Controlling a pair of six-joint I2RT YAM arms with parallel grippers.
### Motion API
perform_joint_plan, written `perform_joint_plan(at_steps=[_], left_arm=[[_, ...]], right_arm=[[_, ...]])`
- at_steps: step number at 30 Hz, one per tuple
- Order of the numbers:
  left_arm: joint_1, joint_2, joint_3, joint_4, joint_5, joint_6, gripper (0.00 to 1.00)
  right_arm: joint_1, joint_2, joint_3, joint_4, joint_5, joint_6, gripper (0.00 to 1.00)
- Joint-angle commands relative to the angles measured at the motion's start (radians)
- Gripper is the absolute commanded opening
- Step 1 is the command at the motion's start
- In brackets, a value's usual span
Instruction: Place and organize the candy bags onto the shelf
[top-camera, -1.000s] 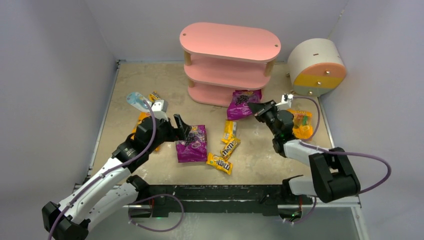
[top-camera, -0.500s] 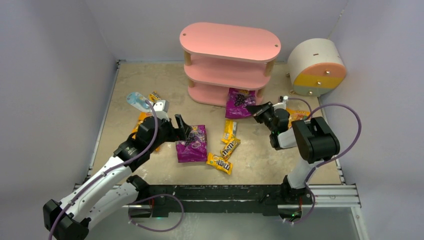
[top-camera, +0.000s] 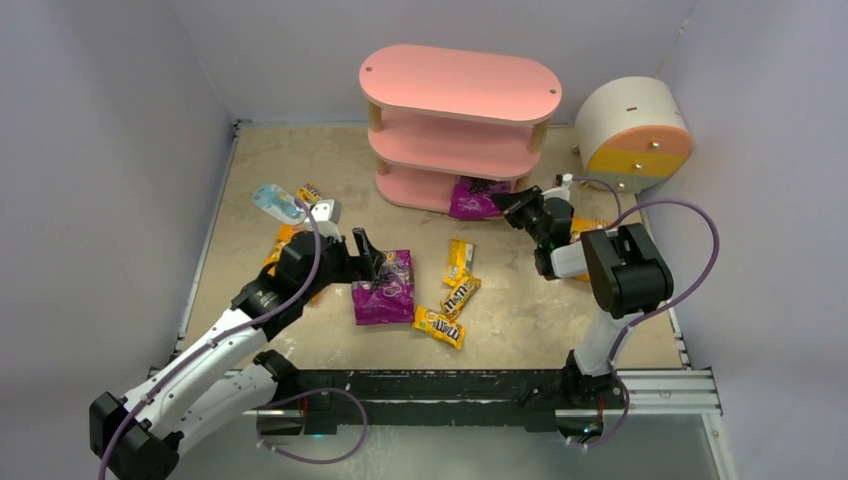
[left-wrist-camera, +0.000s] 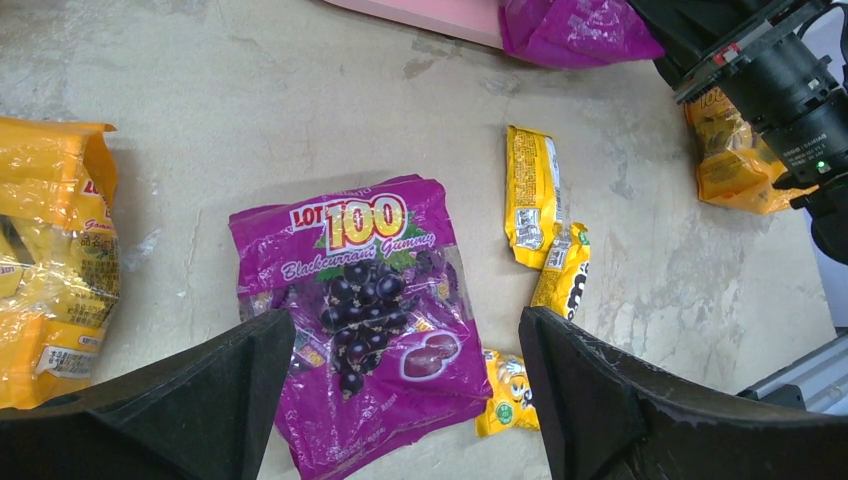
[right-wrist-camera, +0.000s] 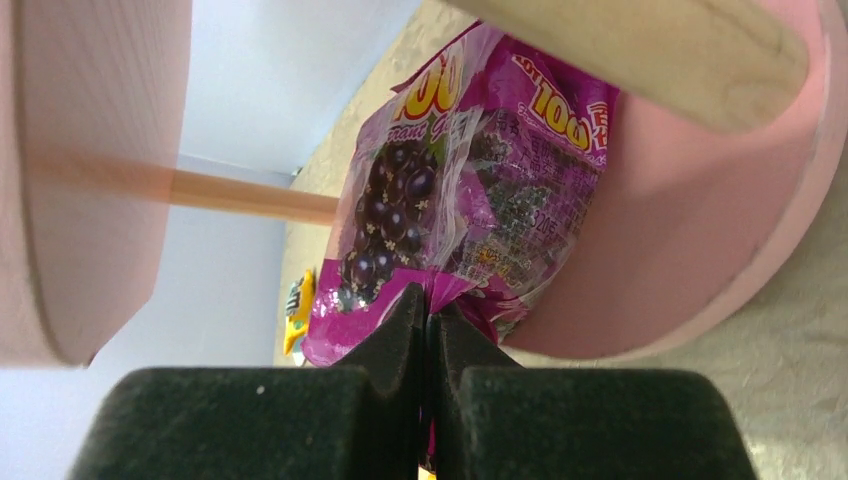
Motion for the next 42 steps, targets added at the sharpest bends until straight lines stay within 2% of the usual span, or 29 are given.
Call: perform_joint_plan(at_steps=[1, 6, 9, 13, 18, 22, 25, 28, 31, 36, 40, 42], left_arm=[[0.003, 0.001, 0.003, 0.027, 0.011, 0.011, 0.88], [0.003, -0.007, 0.009, 0.007, -0.002, 0.012, 0.88], [0.002, -0.012, 0.011, -0.002, -0.007, 0.01, 0.88], [0.003, -0.02, 0.011, -0.007, -0.014, 0.009, 0.88], [0.002, -0.013, 0.024, -0.042, -0.054, 0.001, 0.88], [0.002, -0.021, 0.043, -0.131, -0.129, -0.039, 0.88], [0.002, -0.028, 0.056, -0.193, -0.162, -0.074, 0.88], [0.003, -0.026, 0.046, -0.225, -0.157, -0.111, 0.88], [0.002, -0.034, 0.02, -0.23, -0.139, -0.138, 0.88], [0.003, -0.05, -0.05, -0.143, -0.093, -0.181, 0.88], [0.003, -0.013, -0.088, -0.06, -0.073, -0.212, 0.86], [0.003, 0.007, -0.105, -0.046, -0.075, -0.224, 0.86]], right_arm=[[-0.011, 0.041, 0.1, -0.045, 0.08, -0.08, 0.0], [-0.019, 0.093, 0.184, -0.15, 0.06, -0.138, 0.0], [-0.021, 0.08, 0.207, -0.244, 0.1, -0.189, 0.0], [-0.022, 0.03, 0.189, -0.333, 0.173, -0.237, 0.14], [-0.022, -0.024, 0.195, -0.427, 0.239, -0.293, 0.22], [-0.023, -0.062, 0.193, -0.472, 0.256, -0.328, 0.29], [-0.022, -0.105, 0.181, -0.502, 0.26, -0.352, 0.37], [-0.022, -0.163, 0.146, -0.522, 0.286, -0.363, 0.52], [-0.022, -0.231, 0.112, -0.568, 0.325, -0.365, 0.62], [-0.021, -0.397, 0.023, -0.705, 0.346, -0.335, 0.95], [0.001, -0.567, -0.064, -0.857, 0.31, -0.296, 0.98], [0.079, -0.651, -0.087, -0.929, 0.358, -0.279, 0.98]])
